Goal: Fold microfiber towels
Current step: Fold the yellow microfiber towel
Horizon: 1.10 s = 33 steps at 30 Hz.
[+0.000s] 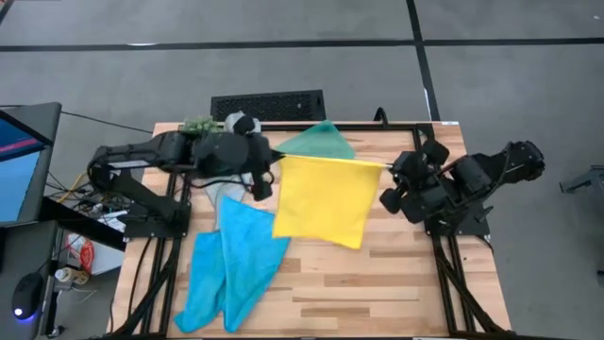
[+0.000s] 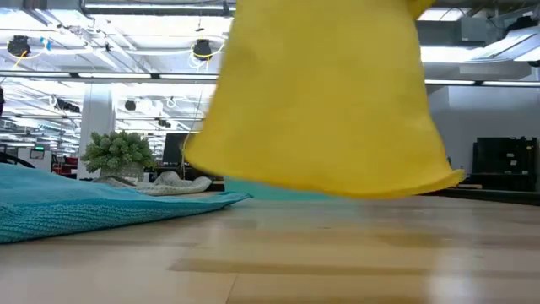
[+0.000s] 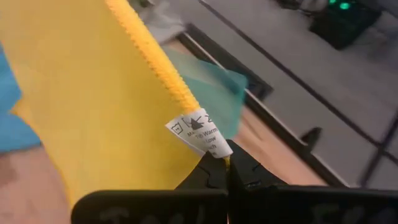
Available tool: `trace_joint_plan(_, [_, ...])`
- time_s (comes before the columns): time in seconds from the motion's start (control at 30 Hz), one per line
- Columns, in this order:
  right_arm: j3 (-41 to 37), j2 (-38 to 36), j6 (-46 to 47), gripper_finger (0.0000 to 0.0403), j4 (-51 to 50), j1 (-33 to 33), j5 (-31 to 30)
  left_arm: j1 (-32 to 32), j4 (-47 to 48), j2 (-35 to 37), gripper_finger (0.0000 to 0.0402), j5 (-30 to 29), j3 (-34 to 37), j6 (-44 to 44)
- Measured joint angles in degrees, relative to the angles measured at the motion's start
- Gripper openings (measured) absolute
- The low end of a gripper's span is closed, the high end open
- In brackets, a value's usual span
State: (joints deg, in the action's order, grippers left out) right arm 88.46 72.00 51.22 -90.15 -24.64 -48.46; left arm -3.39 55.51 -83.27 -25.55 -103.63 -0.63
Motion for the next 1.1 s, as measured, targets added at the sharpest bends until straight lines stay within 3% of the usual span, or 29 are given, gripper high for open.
trace_joint_plan(0.17, [-2.37,0.37,-4.16,0.0002,-0.40,5.17,-1.69,7.31,0.68,-4.03,0.0000,1.23,3.21,3.80])
trace_joint_plan(0.37, [-7.32,0.51,-5.48,0.0002,1.42,12.98,-8.31,14.55,-1.94,-10.19,0.0000,-7.40,3.99,14.00])
trace_joint_plan(0.57, [-12.86,0.51,-13.90,0.0002,12.57,18.66,-10.42,22.68,-6.54,-13.78,0.0000,-10.08,4.05,23.26])
trace_joint_plan(0.83, [-14.92,0.27,-21.66,0.0002,18.90,22.46,-12.11,33.02,-5.83,-13.89,0.0000,-26.07,4.26,33.07])
trace_joint_plan(1.03, [-14.83,-0.15,-21.68,0.0006,19.07,23.21,-11.65,38.14,-4.27,-13.17,0.0000,-19.63,4.26,27.05])
trace_joint_plan(1.1, [-14.83,-0.13,-21.68,0.0003,18.33,22.75,-10.73,37.73,-4.48,-12.18,0.0000,-12.21,4.19,22.93])
